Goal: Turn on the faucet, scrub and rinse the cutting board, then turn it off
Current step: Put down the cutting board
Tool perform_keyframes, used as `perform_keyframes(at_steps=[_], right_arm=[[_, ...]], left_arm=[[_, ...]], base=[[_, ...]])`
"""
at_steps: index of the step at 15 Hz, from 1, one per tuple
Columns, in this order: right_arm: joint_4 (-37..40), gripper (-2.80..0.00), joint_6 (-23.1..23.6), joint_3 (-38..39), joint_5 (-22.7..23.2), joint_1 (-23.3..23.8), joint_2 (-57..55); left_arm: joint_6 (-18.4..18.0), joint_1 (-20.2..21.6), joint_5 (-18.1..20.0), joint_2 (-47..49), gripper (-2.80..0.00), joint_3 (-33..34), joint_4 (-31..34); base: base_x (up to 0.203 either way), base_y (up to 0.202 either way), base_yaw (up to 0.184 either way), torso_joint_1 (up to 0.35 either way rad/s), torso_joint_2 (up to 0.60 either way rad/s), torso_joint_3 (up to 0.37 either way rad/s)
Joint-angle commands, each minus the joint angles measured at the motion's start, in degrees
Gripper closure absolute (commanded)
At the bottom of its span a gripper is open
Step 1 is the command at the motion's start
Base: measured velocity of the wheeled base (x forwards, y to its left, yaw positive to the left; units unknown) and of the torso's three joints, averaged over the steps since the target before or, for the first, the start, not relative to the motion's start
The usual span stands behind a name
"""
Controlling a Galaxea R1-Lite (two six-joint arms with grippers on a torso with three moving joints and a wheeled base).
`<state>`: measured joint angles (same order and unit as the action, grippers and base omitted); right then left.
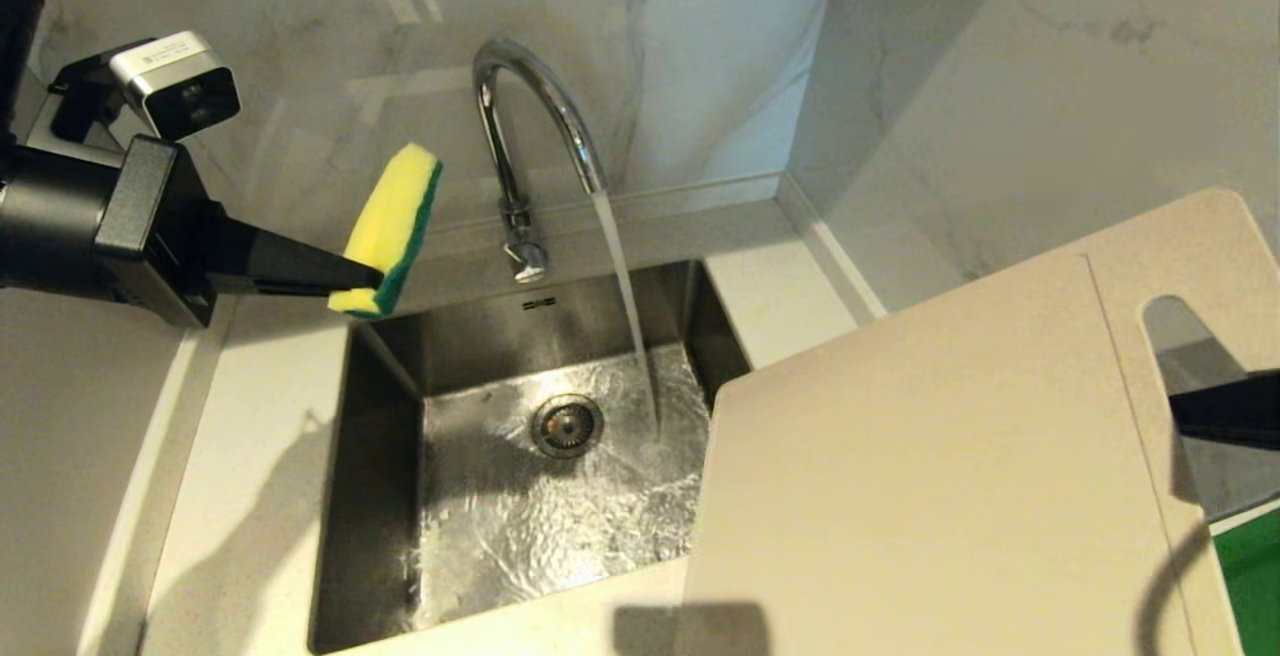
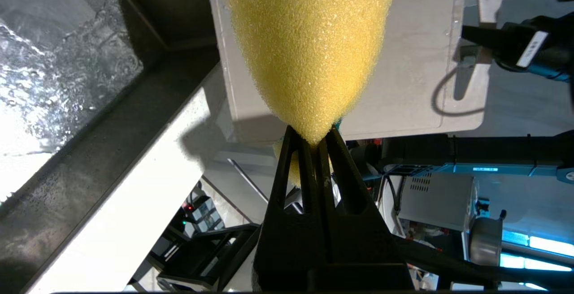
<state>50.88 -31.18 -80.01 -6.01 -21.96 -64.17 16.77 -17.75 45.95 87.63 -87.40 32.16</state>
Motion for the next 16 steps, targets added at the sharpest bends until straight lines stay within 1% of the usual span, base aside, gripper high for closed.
perform_keyframes(at_steps=[1,2,5,7,8,10,12,16], right_arm=[[-6.41,0.0,-0.01,5.66,-0.06,0.07,-0.08],[-9.39,0.0,0.1,7.62,-0.05,0.13,-0.37],[-15.17,0.0,0.43,15.12,-0.05,0.31,-1.72],[-18.98,0.0,2.62,19.76,-0.05,0.61,-1.9],[-21.44,0.0,3.5,21.96,-0.05,0.78,-1.9],[-25.63,0.0,4.43,25.37,-0.05,1.44,-1.92],[-27.89,0.0,4.82,27.75,-0.05,2.15,-1.85],[-28.53,0.0,4.98,32.98,-0.14,3.46,-1.78]], left_arm=[[0.1,0.03,0.2,0.18,0.0,0.38,0.18],[0.1,0.0,-0.06,0.1,0.0,0.48,0.18],[0.01,0.0,-0.77,0.09,0.0,0.3,0.27],[0.0,-0.11,-0.77,0.0,0.0,0.39,0.27],[-0.63,-0.31,-0.9,0.09,0.0,0.39,0.27],[-1.04,-0.71,-0.95,0.18,0.0,0.48,0.27],[-1.04,-0.93,-0.95,-0.16,0.0,1.59,0.27],[-1.13,-2.25,-1.08,-1.37,0.0,3.95,0.27]], base=[[0.0,0.0,0.0,0.0,0.0,0.0],[0.0,0.0,0.0,0.0,0.0,0.0],[0.0,0.0,0.0,0.0,0.0,0.0],[0.0,0.0,0.0,0.0,0.0,0.0],[0.0,0.0,0.0,0.0,0.0,0.0],[0.0,0.0,0.0,0.0,0.0,0.0],[0.0,0.0,0.0,0.0,0.0,0.0],[0.0,0.0,0.0,0.0,0.0,0.0]])
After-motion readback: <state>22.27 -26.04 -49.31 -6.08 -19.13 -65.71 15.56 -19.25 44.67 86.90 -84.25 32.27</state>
